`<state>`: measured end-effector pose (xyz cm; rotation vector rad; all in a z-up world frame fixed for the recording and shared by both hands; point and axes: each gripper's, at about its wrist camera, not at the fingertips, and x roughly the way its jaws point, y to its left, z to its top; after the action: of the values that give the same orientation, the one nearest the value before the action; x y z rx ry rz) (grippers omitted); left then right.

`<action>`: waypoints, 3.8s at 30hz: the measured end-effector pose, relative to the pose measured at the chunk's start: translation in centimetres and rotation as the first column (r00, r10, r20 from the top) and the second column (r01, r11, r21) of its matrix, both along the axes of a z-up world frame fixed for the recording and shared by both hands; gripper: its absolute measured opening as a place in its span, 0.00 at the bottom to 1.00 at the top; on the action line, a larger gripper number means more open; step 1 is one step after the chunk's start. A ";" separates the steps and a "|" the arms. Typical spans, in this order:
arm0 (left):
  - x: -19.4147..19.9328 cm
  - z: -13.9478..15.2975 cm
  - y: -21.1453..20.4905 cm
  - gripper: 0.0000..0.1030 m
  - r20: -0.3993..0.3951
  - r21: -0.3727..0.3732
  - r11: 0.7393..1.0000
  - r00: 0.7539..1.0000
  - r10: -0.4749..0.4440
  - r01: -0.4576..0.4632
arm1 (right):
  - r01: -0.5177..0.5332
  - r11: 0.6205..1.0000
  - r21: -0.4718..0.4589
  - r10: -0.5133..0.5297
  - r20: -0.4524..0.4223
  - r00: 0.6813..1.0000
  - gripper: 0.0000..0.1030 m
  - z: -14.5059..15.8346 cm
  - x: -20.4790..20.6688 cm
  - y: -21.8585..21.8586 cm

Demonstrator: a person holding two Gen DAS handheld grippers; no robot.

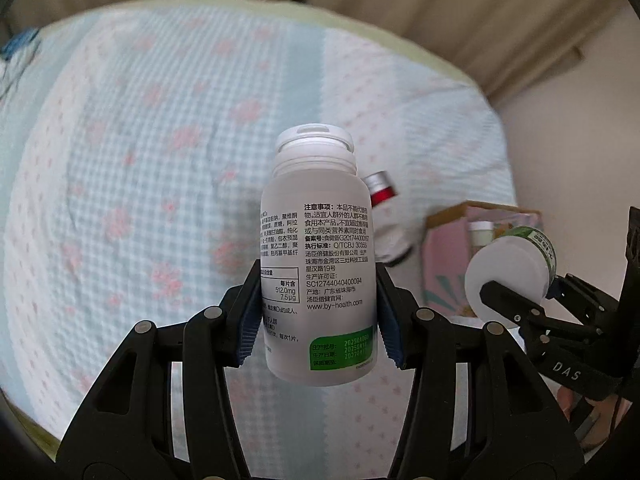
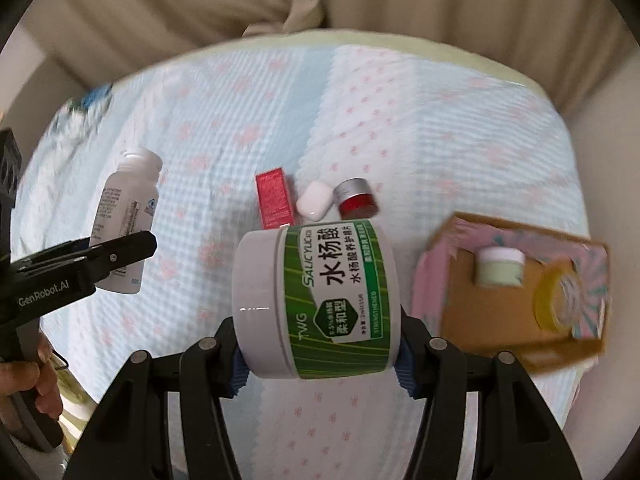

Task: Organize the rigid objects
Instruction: 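Carry the bottle and jar into the pink box and open both tools, then lift both tools away from the box toward the red box and jars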

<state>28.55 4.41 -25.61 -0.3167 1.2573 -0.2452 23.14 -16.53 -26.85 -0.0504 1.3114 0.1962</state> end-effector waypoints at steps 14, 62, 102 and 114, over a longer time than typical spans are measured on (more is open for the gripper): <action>-3.7 6.0 -13.5 0.45 0.070 -0.063 0.994 0.993 -0.090 0.095 | 0.168 0.986 0.018 -0.169 0.051 0.984 0.52 5.2 -5.3 -14.2; -0.8 -9.8 -37.2 1.00 -0.170 0.206 0.842 0.865 -0.471 0.499 | 0.427 0.865 0.263 -0.399 -0.155 0.904 1.00 -6.5 -0.8 -35.8; -10.2 6.6 -4.8 1.00 0.069 0.160 0.986 0.996 -0.058 0.046 | 0.155 0.987 0.039 -0.159 0.146 0.976 1.00 8.8 -7.8 -11.6; -3.7 2.9 1.2 1.00 0.007 0.080 0.996 0.999 -0.038 0.038 | 0.167 0.986 0.001 -0.165 0.150 0.975 1.00 6.6 -3.5 -2.5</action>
<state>24.87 5.63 -22.75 -0.2233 1.2625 -0.2282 19.62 -19.07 -20.29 0.0347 1.1604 0.0414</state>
